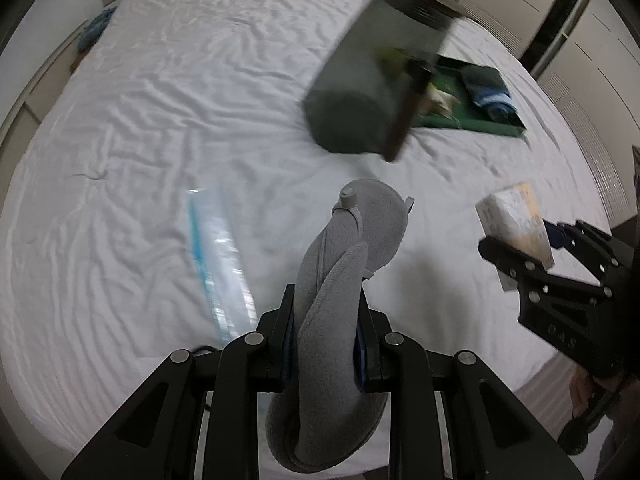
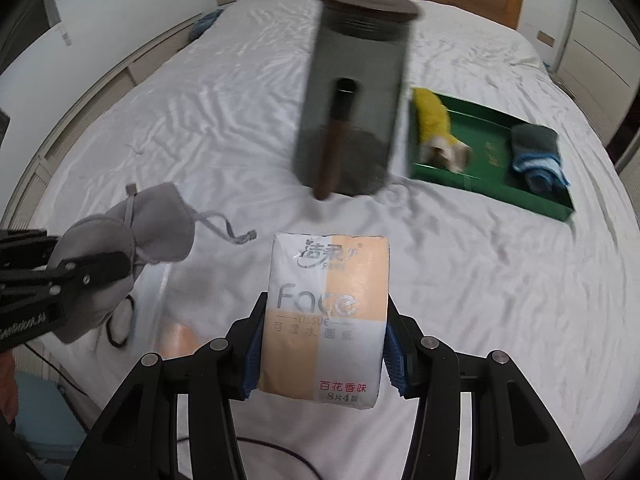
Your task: Organize soft objects
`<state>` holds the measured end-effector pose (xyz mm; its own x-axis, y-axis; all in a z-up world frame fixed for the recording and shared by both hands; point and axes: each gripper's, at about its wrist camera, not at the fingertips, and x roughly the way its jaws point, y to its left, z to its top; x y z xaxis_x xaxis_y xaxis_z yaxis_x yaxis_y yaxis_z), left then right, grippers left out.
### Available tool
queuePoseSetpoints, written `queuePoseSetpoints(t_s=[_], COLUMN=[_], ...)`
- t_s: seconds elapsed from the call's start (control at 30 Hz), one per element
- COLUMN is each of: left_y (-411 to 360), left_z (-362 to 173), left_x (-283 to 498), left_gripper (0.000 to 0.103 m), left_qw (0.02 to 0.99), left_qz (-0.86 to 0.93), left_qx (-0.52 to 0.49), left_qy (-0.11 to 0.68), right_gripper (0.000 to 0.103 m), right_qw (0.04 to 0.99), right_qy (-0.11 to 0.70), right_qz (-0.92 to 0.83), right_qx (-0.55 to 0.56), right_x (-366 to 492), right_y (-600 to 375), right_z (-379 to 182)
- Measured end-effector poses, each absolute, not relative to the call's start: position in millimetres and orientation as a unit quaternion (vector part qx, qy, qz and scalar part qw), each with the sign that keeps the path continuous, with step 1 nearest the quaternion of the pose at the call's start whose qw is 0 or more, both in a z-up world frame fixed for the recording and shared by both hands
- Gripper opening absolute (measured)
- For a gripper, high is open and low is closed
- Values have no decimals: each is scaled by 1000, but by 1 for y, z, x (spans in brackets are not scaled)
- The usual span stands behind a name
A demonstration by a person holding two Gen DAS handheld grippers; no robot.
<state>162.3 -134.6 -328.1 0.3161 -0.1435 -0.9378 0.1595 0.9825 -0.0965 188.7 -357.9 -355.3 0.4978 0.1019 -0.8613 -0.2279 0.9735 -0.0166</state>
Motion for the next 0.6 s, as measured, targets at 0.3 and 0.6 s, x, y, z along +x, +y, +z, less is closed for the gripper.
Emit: queuePoseSetpoints(t_s=[0.3,0.6], left_y=[-213,-294], left_z=[-337,-334], left_x=[156,181], left_gripper=[20,20], left_qw=[786,787], left_qz=[-152,-191], left_qx=[6,-22], left_qy=[600,585], right_gripper=[49,49], right_qw=[860,861], right_qy=[505,506], right_qz=[50,-8], right_qx=[-53,-49], right_x=[176,183], right_y=[-424,-492], right_z=[-349,-344])
